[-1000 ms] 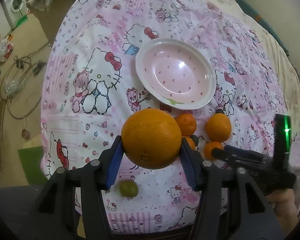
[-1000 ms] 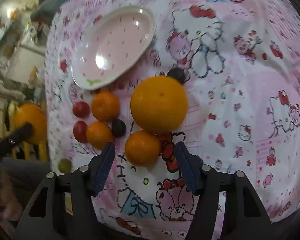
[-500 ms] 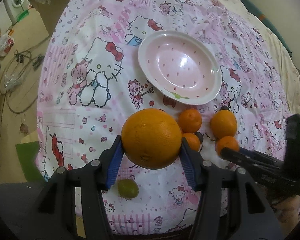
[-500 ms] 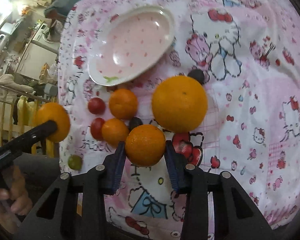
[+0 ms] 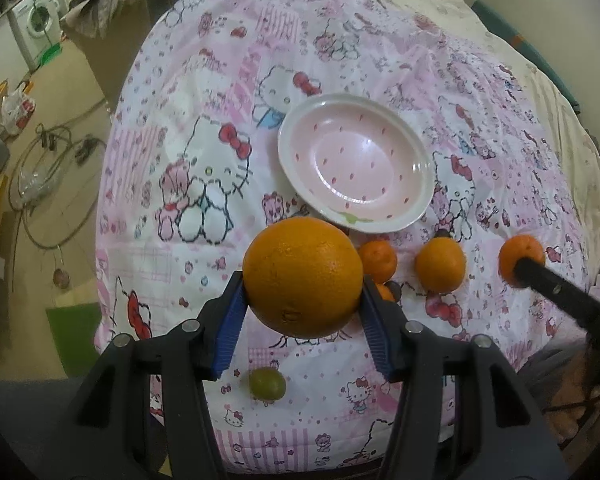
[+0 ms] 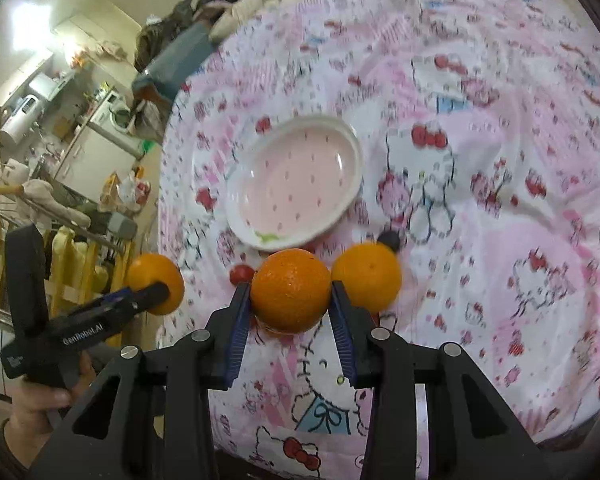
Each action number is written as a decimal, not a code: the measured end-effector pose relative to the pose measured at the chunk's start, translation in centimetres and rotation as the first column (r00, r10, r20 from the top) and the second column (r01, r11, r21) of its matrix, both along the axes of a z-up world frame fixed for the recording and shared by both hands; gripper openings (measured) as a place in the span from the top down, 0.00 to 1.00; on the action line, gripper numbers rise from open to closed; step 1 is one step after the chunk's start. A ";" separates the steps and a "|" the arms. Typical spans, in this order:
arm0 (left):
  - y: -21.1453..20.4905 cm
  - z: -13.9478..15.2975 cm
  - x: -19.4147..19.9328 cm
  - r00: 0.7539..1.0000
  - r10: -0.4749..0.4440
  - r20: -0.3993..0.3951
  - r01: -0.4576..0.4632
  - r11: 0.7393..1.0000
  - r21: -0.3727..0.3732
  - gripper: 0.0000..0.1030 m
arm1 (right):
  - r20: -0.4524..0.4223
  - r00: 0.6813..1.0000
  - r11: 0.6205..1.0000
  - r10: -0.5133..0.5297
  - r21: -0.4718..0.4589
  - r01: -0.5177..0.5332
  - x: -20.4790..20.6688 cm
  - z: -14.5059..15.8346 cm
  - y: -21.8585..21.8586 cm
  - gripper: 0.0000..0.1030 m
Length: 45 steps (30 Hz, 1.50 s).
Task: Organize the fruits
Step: 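Grasp a small tangerine with the right tool while the left tool lifts the large orange, then carry both fruits over the plate and open the right tool to drop the tangerine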
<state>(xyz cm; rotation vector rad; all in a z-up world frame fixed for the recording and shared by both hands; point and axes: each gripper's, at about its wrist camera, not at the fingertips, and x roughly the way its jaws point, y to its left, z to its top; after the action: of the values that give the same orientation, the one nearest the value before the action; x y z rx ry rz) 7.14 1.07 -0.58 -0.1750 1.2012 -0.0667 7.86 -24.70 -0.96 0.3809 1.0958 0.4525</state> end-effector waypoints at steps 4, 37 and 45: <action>-0.4 1.1 1.5 1.000 -0.023 0.015 0.023 0.999 0.031 0.51 | 0.076 0.997 1.000 0.000 0.016 -0.001 1.2 2.3 -0.2 0.61; -2.1 -2.9 13.4 0.995 -0.080 -0.064 0.083 0.996 0.044 0.51 | -0.018 1.000 1.000 0.012 -0.019 -0.013 16.8 -4.0 2.1 0.61; -1.3 -3.2 14.1 0.995 -0.067 -0.068 0.071 0.996 0.052 0.51 | -0.091 0.993 0.996 0.076 -0.047 -0.081 19.4 -8.0 5.7 0.61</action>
<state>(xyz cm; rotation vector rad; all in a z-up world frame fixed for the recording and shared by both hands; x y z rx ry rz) 21.28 -0.22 -3.75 -0.0889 1.2739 -0.0892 27.24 -19.05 -8.91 0.3165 1.2098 0.4803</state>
